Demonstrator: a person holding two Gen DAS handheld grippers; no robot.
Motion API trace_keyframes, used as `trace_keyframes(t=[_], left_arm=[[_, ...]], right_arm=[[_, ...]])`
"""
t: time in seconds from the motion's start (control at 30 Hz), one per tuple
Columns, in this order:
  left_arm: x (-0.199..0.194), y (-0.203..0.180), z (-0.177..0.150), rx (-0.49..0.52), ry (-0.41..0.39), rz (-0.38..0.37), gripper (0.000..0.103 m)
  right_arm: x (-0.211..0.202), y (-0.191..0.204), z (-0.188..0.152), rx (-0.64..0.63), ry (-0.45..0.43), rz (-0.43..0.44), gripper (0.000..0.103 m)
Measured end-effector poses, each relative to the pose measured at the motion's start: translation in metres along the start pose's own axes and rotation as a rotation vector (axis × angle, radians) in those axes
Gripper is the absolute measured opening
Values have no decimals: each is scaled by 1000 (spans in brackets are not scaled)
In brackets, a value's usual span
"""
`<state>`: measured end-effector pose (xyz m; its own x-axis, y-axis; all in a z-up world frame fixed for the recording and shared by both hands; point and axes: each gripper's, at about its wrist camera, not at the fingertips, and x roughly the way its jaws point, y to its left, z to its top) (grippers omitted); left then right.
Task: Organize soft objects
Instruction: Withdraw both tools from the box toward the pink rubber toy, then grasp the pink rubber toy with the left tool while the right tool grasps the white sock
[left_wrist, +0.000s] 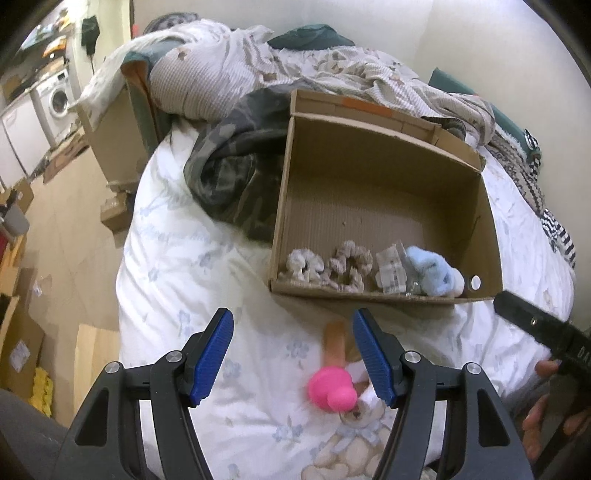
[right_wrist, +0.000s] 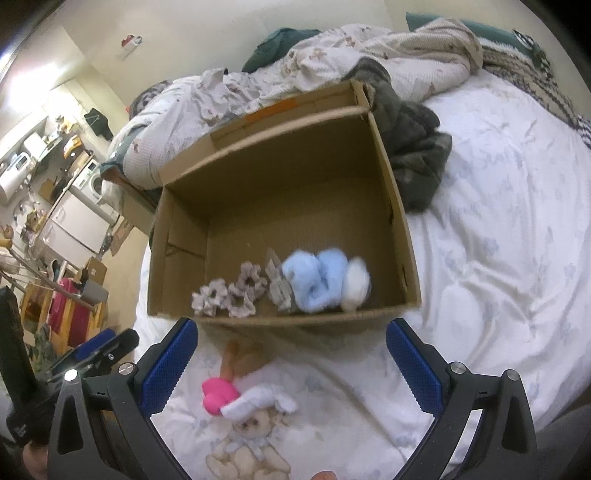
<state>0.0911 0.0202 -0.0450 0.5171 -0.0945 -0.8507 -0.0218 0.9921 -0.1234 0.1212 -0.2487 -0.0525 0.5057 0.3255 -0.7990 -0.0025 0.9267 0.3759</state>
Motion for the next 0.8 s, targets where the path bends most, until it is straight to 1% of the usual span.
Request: trace_keyframes(t=[0.07,0.17,0.2,0.27,0.33,0.43,0.53,0.63,0.73,0.8], left_arm=[[4,3,-4,-17,31,-16,64],[13,5,-11,-40,94,-34,64],[20,3,-16,-41,132,-35,64],[30,0,-23,-37,181,-45,64],[45,-8,-30,-14,251,-75,64],[62,-14,-35,-6,309,-91,64],[81,-16,-41,-24,369,-111,64],[92,-19,-42,-30,398,-128,64],[102,-24,-44,-16,419,-113,64],[108,-26,-47,-13,440,-112,59]], right_arm=[[3,-1,-5,1,24,8,103],[5,-1,-8,-10,38,5,103],[6,-1,-8,-15,41,1,103],[6,-2,-8,-19,45,-8,103],[7,-4,-8,-7,50,-11,103],[7,-8,-7,12,56,-10,103],[9,-9,-8,10,65,-20,103],[10,-10,-9,9,75,-26,103],[12,-12,-9,10,82,-29,103],[14,-11,-9,10,86,-32,103]])
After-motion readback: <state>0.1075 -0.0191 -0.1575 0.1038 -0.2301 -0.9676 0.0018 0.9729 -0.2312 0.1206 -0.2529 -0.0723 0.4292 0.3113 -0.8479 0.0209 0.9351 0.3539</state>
